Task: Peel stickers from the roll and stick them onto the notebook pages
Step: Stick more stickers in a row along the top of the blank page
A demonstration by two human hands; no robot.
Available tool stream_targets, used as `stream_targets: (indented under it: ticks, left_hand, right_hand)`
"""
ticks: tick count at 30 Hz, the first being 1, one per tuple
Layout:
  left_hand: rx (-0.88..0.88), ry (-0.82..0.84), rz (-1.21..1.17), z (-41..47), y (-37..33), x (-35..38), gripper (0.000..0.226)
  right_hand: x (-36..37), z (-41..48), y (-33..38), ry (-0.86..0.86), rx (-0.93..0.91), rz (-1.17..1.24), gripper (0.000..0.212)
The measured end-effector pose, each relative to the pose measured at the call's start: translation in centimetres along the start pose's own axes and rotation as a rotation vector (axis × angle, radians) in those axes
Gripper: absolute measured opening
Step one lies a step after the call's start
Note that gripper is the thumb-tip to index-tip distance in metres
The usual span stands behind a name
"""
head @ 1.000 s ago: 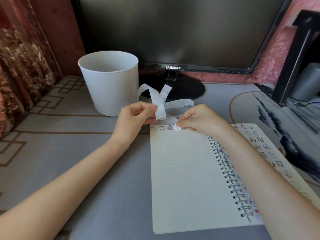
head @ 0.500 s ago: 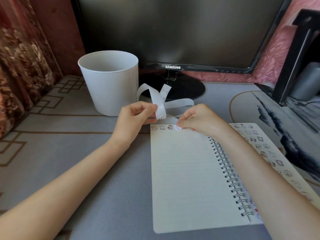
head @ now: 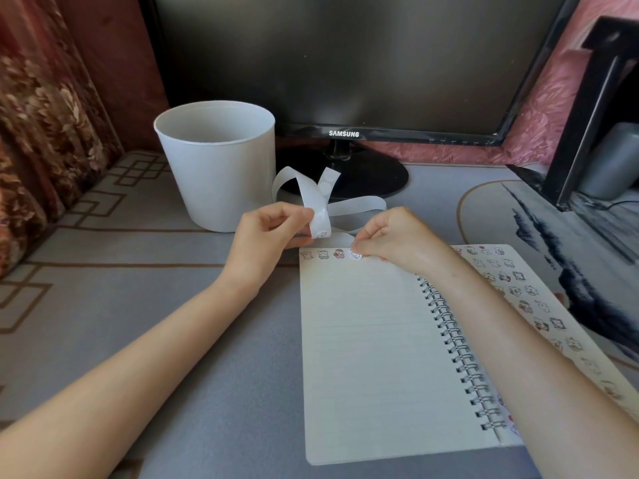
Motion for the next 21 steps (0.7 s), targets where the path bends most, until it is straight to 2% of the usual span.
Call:
stream_targets:
  ticks: [21]
  left_hand:
    - [0.002, 0.003, -0.004, 0.04, 0.09, 0.02, 0.016]
  right_hand:
    - [-0.07, -0.09, -0.14, -0.033, -0.021, -0.053, 0.015]
Point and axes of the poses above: each hand's wrist, its own z-axis towards the middle knuckle, its own x-axis out of the palm, y = z × x, the point moved 4 cm from there along z, towards the middle knuckle, and after that the axes turned 5 degrees about z, right-handed, at the moved point
